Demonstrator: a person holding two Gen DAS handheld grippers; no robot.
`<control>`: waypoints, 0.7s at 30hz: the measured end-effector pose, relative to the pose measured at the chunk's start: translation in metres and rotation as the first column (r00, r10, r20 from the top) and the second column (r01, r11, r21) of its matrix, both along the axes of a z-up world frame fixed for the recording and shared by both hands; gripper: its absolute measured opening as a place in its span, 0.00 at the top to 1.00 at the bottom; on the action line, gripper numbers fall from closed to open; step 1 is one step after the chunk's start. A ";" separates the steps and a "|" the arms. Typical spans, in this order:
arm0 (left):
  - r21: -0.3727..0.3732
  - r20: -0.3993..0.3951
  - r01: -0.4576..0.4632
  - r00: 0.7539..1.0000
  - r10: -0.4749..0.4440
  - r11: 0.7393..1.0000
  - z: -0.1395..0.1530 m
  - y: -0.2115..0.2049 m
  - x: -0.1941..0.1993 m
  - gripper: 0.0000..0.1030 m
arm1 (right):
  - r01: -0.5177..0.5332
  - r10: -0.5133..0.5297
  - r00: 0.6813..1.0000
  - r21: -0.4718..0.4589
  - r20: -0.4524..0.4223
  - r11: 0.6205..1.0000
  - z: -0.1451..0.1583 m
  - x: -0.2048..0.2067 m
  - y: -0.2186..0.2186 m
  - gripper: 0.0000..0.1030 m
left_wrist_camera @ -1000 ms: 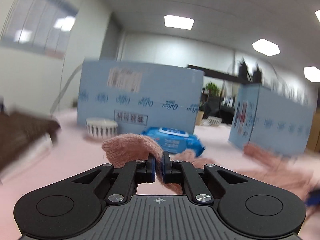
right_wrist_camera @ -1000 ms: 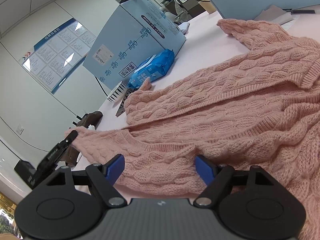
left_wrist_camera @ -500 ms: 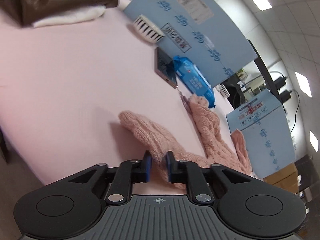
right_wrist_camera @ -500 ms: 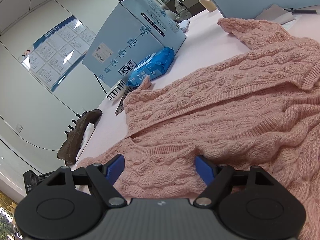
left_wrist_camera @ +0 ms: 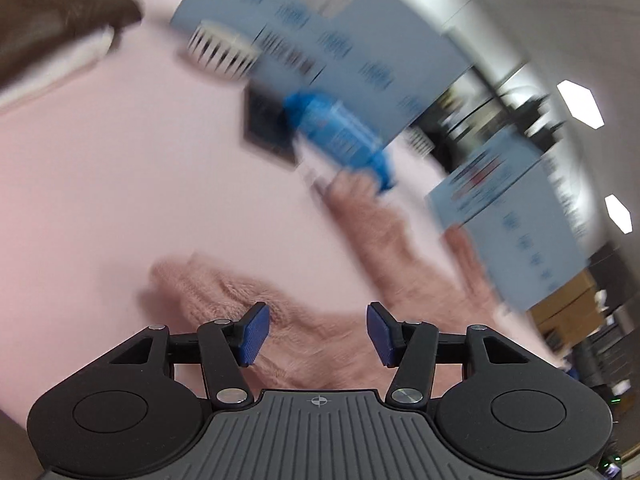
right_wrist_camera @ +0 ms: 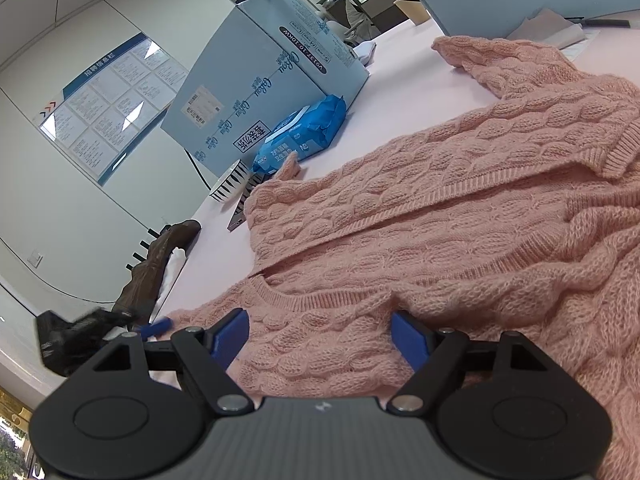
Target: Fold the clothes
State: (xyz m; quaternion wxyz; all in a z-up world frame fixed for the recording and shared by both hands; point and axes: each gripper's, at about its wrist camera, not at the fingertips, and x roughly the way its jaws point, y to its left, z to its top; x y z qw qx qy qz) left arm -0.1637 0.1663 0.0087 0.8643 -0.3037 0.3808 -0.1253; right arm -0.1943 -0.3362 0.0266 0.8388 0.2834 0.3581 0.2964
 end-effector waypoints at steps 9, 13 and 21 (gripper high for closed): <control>-0.013 0.121 -0.088 0.989 0.089 0.996 0.009 0.026 -0.042 0.54 | -0.012 0.012 1.000 0.002 -0.005 1.000 0.000 0.003 -0.001 0.22; 0.104 0.159 -0.085 0.985 0.068 0.991 0.033 0.038 -0.028 0.43 | -0.009 0.009 1.000 0.003 -0.007 1.000 0.000 0.002 -0.001 0.22; 0.410 0.034 0.024 0.999 -0.042 0.912 0.014 0.022 0.015 0.43 | 0.005 -0.005 1.000 0.006 -0.012 1.000 0.000 0.002 0.000 0.22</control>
